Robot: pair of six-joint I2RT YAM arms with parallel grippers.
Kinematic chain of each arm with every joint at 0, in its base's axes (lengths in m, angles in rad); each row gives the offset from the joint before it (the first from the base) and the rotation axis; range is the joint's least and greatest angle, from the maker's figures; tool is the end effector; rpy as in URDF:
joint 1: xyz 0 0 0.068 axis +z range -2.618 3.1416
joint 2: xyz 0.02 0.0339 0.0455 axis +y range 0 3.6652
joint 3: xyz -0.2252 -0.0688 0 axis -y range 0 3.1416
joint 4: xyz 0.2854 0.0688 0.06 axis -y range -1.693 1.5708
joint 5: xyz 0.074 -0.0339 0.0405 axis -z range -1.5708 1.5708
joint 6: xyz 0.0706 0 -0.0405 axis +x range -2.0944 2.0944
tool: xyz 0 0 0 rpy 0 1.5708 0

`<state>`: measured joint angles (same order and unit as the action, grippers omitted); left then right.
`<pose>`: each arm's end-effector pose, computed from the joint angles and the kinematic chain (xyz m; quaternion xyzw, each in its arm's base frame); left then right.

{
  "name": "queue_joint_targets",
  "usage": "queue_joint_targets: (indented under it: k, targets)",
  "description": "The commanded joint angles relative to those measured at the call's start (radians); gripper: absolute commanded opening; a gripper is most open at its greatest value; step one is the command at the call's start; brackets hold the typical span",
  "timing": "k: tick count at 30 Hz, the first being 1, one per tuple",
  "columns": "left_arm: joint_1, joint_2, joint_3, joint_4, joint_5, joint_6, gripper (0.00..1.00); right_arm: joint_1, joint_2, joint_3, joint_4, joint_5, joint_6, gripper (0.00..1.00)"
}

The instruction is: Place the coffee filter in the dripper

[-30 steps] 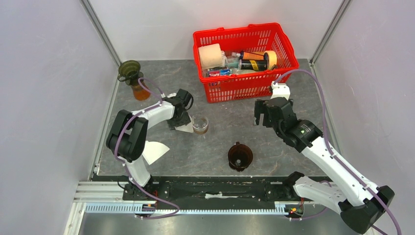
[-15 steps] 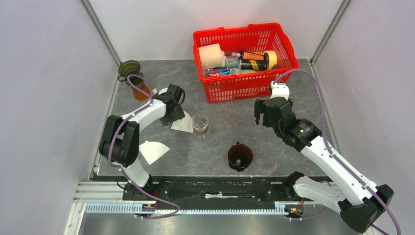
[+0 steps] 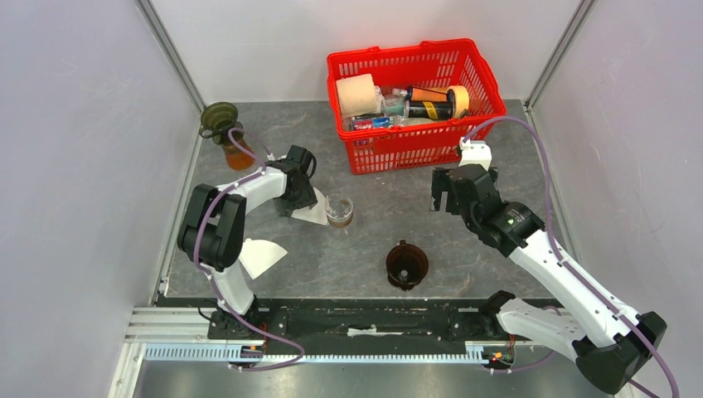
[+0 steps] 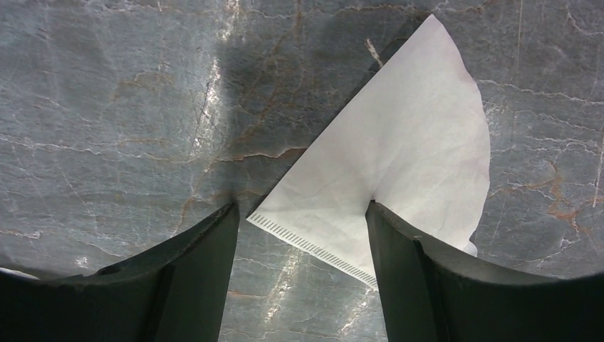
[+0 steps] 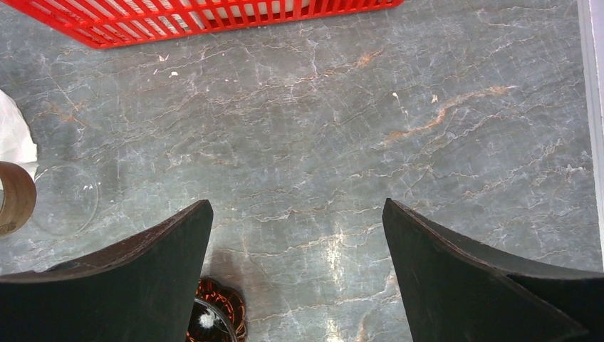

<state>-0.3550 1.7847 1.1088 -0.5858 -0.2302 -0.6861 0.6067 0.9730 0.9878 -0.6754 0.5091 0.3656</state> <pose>0.3539 -0.1140 0.0659 -0.1792 0.9652 0.0224 0.1891 0.2536 0.1341 0.2806 0.0053 0.8763 -0.0012 0.4818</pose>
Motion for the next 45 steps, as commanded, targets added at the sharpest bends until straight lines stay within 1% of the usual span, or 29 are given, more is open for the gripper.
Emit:
queue_joint_targets:
  k: [1,5,9,14,18,20,22,24,25,29,32,34,37,39,41,43,45]
  targets:
    - [-0.011,0.051,0.013,-0.026,-0.008,0.043,0.73,0.001,0.000,-0.012,0.007,0.031,-0.004,0.97]
    - [-0.018,0.055,-0.015,-0.025,-0.001,0.020,0.72,0.002,-0.004,-0.014,0.007,0.035,-0.002,0.97]
    - [-0.030,0.056,-0.037,-0.026,-0.026,0.002,0.66,0.002,-0.007,-0.015,0.007,0.037,0.000,0.97]
    - [-0.031,0.059,-0.034,-0.031,-0.029,-0.004,0.56,0.003,-0.012,-0.017,0.007,0.042,0.002,0.97]
    - [-0.031,0.062,-0.029,-0.032,-0.026,-0.004,0.36,0.002,-0.025,-0.021,0.007,0.046,0.005,0.97]
    - [-0.031,0.062,-0.024,-0.032,-0.019,-0.006,0.25,0.002,-0.026,-0.023,0.007,0.049,0.005,0.99]
    - [-0.031,0.055,-0.011,-0.037,-0.019,-0.003,0.13,0.001,-0.023,-0.022,0.007,0.049,0.004,0.99]
    - [-0.031,0.036,0.019,-0.060,-0.039,0.002,0.05,0.002,-0.019,-0.020,0.007,0.048,0.003,0.99]
    - [-0.031,0.018,0.036,-0.071,-0.048,0.006,0.02,0.002,-0.016,-0.019,0.007,0.047,0.002,0.99]
    - [-0.030,-0.104,0.088,-0.075,-0.076,0.044,0.02,0.001,-0.022,-0.009,0.007,0.042,0.002,0.99]
    - [-0.031,-0.248,0.102,-0.058,-0.087,0.076,0.02,0.001,-0.036,0.003,0.011,0.014,0.002,0.99]
    - [-0.031,-0.356,0.085,-0.019,-0.062,0.110,0.02,0.002,-0.049,0.002,0.025,-0.014,0.003,0.99]
    - [-0.031,-0.533,0.033,0.090,0.101,0.172,0.02,0.001,-0.071,-0.001,0.057,-0.068,0.004,0.99]
    - [-0.033,-0.635,-0.011,0.197,0.303,0.238,0.02,0.002,-0.079,0.000,0.075,-0.124,0.006,0.99]
    - [-0.033,-0.710,-0.048,0.310,0.507,0.260,0.02,0.002,-0.082,0.001,0.097,-0.206,0.008,0.99]
    - [-0.037,-0.743,-0.069,0.429,0.783,0.279,0.02,0.002,-0.083,0.001,0.127,-0.336,0.014,0.99]
    - [-0.053,-0.755,-0.093,0.541,1.010,0.280,0.02,0.001,-0.084,0.004,0.164,-0.458,0.019,0.99]
